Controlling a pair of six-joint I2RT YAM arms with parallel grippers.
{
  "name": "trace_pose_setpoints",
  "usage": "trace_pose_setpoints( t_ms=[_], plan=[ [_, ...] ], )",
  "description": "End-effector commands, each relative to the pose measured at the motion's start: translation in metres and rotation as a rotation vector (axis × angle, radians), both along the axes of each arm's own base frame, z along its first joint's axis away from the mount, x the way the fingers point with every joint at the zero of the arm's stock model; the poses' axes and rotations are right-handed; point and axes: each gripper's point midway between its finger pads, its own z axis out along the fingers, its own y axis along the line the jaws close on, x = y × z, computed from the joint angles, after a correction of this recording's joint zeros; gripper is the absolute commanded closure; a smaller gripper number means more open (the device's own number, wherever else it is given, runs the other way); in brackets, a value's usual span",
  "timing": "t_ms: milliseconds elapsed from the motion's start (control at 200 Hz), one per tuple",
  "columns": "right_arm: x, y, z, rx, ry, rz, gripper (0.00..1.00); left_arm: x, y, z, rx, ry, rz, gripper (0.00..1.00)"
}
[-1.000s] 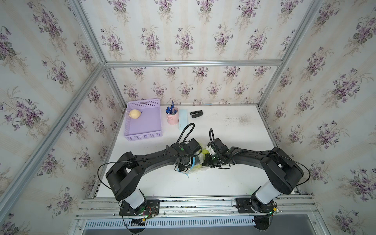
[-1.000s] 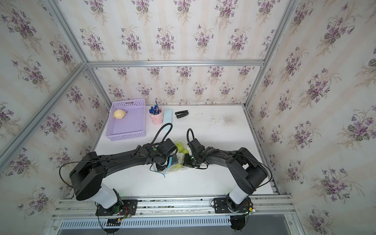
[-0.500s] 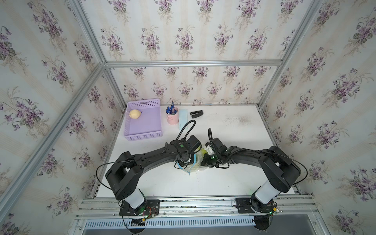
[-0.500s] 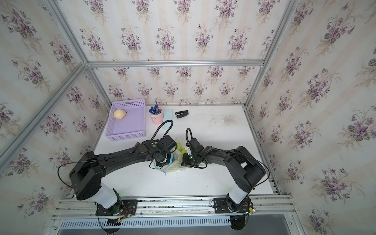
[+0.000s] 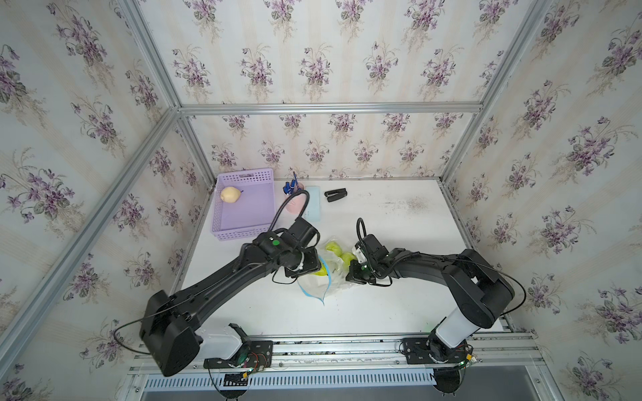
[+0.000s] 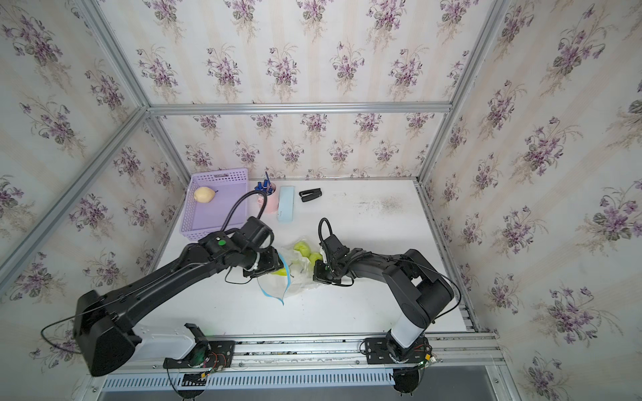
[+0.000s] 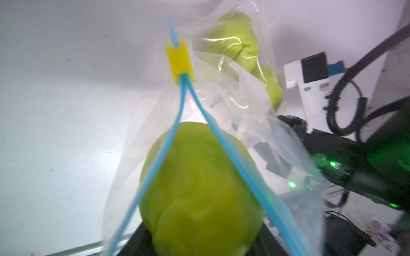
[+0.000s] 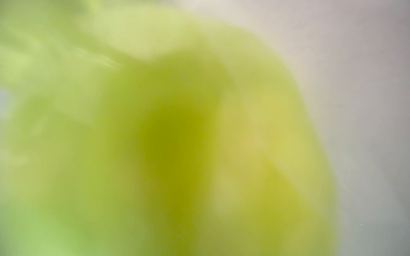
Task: Open the zip-top bag and take out the pear
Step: Place the pear in the basket.
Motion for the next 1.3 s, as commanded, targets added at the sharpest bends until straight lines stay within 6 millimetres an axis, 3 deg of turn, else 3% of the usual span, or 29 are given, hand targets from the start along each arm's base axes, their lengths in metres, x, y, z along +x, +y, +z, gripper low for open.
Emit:
trace_pose_setpoints(
  t_ms=[0,190,295,405,565,764,824,1019,1064,1144,1174,1294],
  plan=[
    [0.006,-0.004,0.004,-0.022,-0.013,-0.05,0.94,-0.02,0.007,0.02,-0.082,0.041,-0.041,0.52],
    [0.014,-0.002,0.012,-0.014,-0.024,-0.064,0.93,-0.036,0.026,0.054,-0.159,0.062,-0.057,0.51],
    [0.018,0.003,0.022,0.003,-0.037,-0.066,0.92,-0.038,0.059,0.064,-0.088,0.046,-0.011,0.5],
    [0.024,0.007,0.036,0.024,-0.062,-0.068,0.91,-0.022,0.089,0.085,-0.07,-0.026,0.08,0.49],
    [0.032,0.014,0.061,0.057,-0.098,-0.055,0.85,0.027,0.117,0.106,-0.076,-0.103,0.19,0.47],
    [0.039,0.019,0.091,0.083,-0.138,-0.042,0.82,0.107,0.173,0.103,0.004,-0.168,0.334,0.47],
    [0.041,0.02,0.098,0.087,-0.146,-0.038,0.8,0.138,0.198,0.089,0.036,-0.156,0.406,0.47],
    [0.045,0.026,0.117,0.11,-0.164,-0.012,0.68,0.226,0.249,0.047,0.062,-0.11,0.518,0.46],
    [0.046,0.027,0.123,0.12,-0.175,-0.008,0.67,0.244,0.259,0.038,0.072,-0.117,0.537,0.34],
    [0.045,0.03,0.131,0.145,-0.184,0.006,0.65,0.274,0.272,0.025,0.037,-0.121,0.571,0.31],
    [0.045,0.03,0.133,0.148,-0.183,0.009,0.65,0.283,0.274,0.019,0.021,-0.112,0.581,0.25],
    [0.044,0.031,0.135,0.148,-0.183,0.029,0.64,0.296,0.274,0.012,-0.008,-0.065,0.592,0.01]
  ],
)
